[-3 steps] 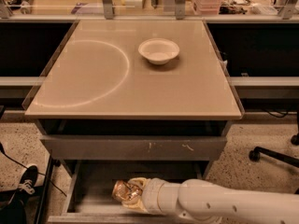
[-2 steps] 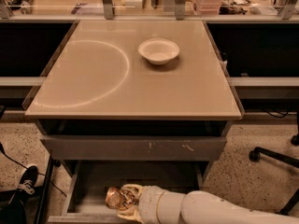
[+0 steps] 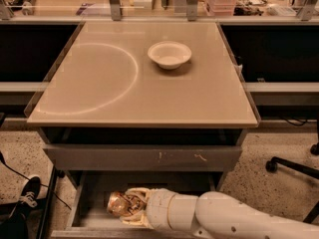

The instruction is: Pick orange can from middle drawer and place on counter

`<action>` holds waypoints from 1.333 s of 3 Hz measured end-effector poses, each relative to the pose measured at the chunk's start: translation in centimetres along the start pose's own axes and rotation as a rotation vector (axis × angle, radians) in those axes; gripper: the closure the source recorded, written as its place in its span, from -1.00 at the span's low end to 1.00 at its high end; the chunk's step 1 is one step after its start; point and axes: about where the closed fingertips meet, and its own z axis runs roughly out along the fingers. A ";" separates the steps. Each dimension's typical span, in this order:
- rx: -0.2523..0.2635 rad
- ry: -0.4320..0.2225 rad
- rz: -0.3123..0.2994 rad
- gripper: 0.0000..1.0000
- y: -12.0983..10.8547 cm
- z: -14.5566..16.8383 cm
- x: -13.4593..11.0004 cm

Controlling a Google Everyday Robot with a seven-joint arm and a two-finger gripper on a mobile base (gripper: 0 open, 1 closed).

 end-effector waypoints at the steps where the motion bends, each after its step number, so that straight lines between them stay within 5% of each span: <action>1: -0.063 -0.075 -0.093 1.00 -4.4 0.3 -3.8; 3: -0.136 -0.193 -0.345 1.00 -10.7 -2.0 -17.9; 4: -0.115 -0.177 -0.420 1.00 -11.8 -3.4 -21.9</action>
Offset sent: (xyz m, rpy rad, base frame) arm 0.0850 0.0626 0.2284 0.0919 -0.3000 0.4477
